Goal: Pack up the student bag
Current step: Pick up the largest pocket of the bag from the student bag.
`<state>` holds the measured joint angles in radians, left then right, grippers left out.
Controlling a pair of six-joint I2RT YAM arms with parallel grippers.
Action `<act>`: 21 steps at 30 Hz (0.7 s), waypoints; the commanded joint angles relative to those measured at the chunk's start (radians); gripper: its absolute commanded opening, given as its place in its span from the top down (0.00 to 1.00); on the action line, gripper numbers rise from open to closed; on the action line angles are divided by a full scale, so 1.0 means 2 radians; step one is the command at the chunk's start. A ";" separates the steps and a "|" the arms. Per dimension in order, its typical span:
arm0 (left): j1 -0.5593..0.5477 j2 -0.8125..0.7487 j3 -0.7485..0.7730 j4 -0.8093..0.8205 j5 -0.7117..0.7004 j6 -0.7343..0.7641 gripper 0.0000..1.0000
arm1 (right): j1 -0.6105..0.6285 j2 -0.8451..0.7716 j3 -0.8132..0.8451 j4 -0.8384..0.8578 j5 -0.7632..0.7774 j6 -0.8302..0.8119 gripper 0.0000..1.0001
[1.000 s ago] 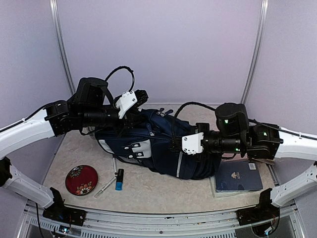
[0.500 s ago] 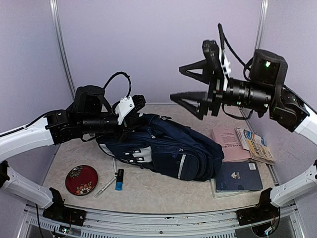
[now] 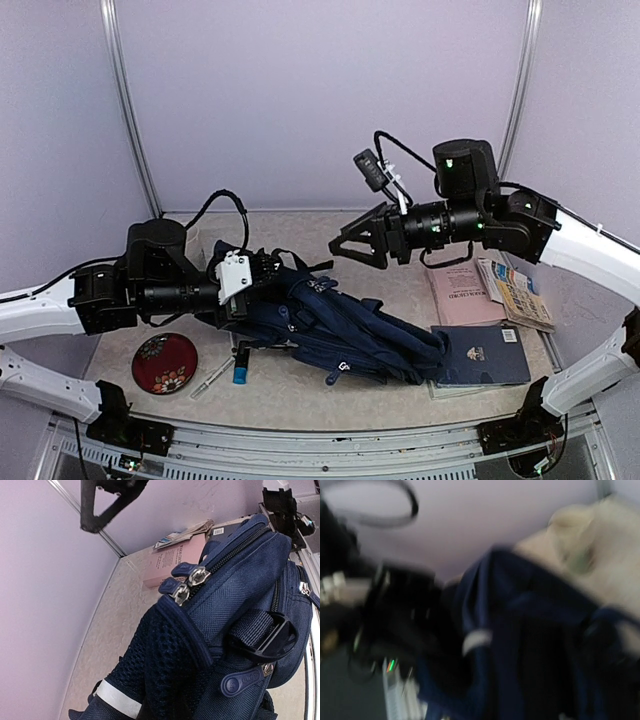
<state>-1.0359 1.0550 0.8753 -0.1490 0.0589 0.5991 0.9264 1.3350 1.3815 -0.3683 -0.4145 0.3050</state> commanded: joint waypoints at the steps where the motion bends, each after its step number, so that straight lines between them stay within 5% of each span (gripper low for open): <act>1: -0.020 0.002 -0.014 -0.022 -0.034 0.052 1.00 | 0.008 -0.006 -0.050 -0.003 -0.086 -0.034 0.37; 11: -0.041 0.015 -0.014 -0.030 -0.071 0.060 1.00 | 0.011 0.013 -0.094 -0.006 -0.136 -0.069 0.38; 21: -0.041 0.018 -0.014 -0.027 -0.080 0.057 1.00 | 0.018 0.043 -0.096 0.060 -0.163 -0.059 0.54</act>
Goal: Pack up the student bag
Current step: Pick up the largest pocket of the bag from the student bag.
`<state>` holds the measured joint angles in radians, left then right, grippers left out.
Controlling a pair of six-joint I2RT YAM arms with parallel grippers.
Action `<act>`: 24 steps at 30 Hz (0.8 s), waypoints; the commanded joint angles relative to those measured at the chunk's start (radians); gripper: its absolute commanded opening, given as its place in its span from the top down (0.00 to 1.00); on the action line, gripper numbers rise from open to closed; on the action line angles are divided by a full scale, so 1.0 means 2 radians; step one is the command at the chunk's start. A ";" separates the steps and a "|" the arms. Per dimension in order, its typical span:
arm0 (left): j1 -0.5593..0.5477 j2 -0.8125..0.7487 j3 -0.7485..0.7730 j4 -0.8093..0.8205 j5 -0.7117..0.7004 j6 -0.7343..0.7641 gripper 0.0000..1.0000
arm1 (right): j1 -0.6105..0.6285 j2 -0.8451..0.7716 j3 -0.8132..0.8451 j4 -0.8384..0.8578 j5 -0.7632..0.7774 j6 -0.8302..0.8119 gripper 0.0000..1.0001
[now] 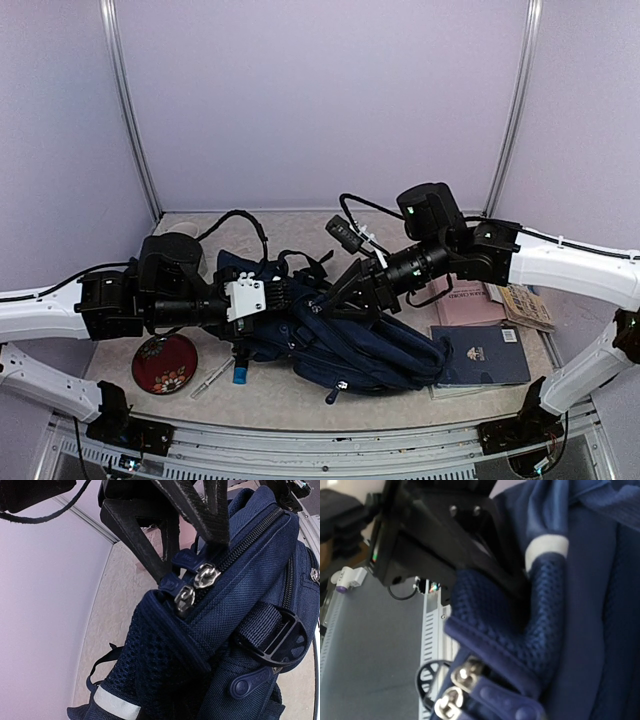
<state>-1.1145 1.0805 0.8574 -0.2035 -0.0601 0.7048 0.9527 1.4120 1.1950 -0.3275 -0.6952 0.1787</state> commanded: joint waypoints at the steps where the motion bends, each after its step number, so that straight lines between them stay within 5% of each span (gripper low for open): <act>1: -0.002 0.006 -0.005 0.001 -0.021 0.004 1.00 | 0.005 0.004 -0.003 0.039 -0.023 0.005 0.59; 6: -0.001 0.003 -0.005 0.003 -0.023 0.003 1.00 | 0.005 -0.006 -0.007 0.046 -0.022 0.010 0.80; 10: -0.002 0.002 -0.005 0.011 -0.039 -0.003 1.00 | 0.005 -0.011 -0.006 0.040 -0.027 0.012 0.84; 15: -0.001 0.012 0.003 0.027 -0.077 -0.015 1.00 | 0.005 -0.016 -0.009 0.020 -0.020 0.017 0.74; 24: -0.001 0.005 0.000 0.023 -0.041 -0.014 1.00 | -0.002 -0.028 -0.023 0.009 0.057 0.051 0.66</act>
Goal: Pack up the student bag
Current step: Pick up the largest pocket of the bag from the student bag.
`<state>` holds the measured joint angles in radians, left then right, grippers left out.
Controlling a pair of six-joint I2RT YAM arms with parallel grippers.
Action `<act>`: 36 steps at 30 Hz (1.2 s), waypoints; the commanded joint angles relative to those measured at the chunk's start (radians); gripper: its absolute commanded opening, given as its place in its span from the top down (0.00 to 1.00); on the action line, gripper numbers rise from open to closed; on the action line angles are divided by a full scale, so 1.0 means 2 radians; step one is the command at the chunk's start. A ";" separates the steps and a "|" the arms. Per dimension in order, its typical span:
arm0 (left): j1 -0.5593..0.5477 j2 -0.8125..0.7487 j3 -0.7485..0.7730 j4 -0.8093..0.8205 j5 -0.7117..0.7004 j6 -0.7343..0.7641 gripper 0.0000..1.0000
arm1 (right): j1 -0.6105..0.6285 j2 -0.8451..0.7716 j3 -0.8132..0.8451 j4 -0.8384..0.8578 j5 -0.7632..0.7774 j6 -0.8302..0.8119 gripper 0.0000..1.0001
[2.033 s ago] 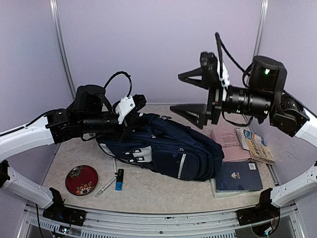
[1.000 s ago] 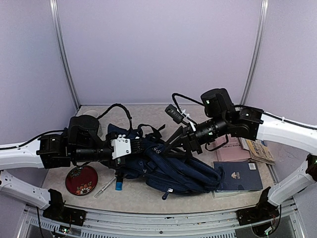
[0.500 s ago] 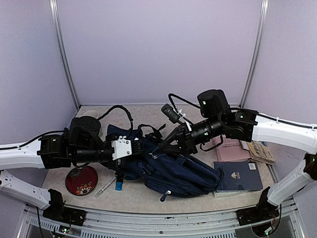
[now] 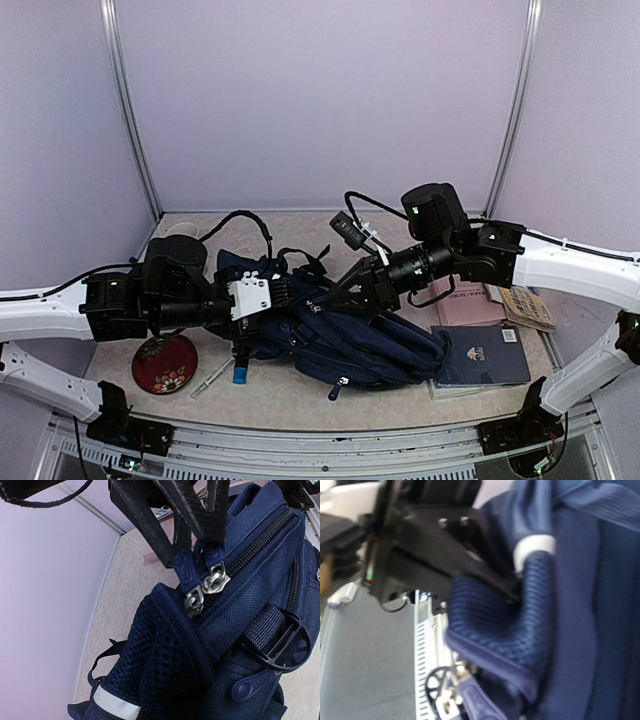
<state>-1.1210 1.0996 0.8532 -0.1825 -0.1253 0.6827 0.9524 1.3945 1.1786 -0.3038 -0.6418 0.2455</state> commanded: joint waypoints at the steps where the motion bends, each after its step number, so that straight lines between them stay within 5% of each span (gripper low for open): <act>1: 0.002 -0.004 0.002 0.012 -0.008 -0.003 1.00 | -0.001 -0.019 -0.017 0.000 0.028 0.018 0.66; 9: 0.002 0.001 0.003 0.011 -0.012 -0.005 1.00 | 0.005 -0.008 -0.024 0.012 -0.041 0.010 0.61; 18: 0.002 0.004 0.003 0.012 -0.017 -0.005 1.00 | 0.015 -0.014 -0.024 0.048 -0.074 0.023 0.79; 29: 0.002 0.005 0.003 0.012 -0.018 -0.006 1.00 | 0.022 -0.008 -0.012 0.056 -0.038 0.039 0.86; 36: 0.002 0.005 0.004 0.010 -0.017 -0.007 1.00 | 0.022 -0.004 -0.007 0.065 -0.040 0.048 0.81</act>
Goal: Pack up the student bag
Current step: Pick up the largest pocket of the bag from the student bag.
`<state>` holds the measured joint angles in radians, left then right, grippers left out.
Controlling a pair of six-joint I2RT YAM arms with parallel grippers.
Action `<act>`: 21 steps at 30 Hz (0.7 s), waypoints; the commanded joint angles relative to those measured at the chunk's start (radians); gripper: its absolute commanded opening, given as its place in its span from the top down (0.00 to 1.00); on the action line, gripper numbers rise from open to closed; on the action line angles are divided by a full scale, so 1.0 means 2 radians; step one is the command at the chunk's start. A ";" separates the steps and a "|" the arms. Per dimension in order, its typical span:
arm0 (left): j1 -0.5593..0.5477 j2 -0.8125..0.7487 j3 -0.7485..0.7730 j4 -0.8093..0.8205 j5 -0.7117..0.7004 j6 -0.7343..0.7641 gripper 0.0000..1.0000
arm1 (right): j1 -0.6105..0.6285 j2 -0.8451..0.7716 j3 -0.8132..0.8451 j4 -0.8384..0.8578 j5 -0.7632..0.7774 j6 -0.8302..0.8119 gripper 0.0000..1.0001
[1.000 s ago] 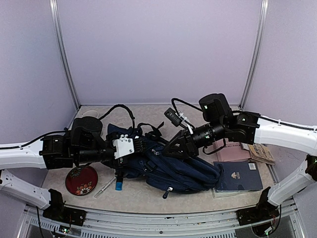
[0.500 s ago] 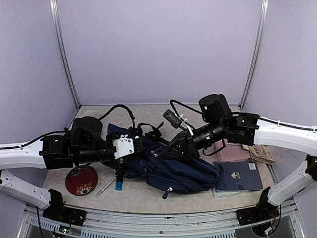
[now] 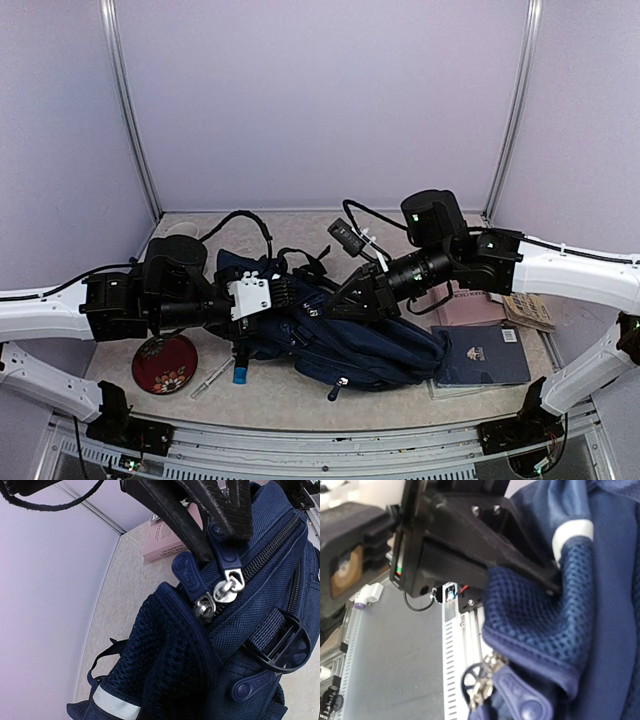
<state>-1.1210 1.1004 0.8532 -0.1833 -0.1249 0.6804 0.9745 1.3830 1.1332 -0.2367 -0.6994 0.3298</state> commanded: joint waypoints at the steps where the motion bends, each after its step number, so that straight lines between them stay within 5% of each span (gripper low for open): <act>1: 0.002 0.004 0.003 0.010 -0.018 -0.006 1.00 | 0.011 0.002 0.016 0.030 -0.011 0.006 0.81; 15: 0.001 0.007 0.004 0.011 -0.023 -0.009 1.00 | 0.030 0.013 0.026 -0.005 0.024 -0.012 0.84; 21: 0.004 0.012 0.007 0.019 -0.042 -0.017 1.00 | 0.030 0.006 0.029 -0.022 0.027 -0.023 0.99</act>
<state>-1.1210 1.1069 0.8532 -0.1902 -0.1364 0.6750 1.0130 1.4021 1.1545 -0.2668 -0.6346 0.3084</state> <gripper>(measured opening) 0.020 0.050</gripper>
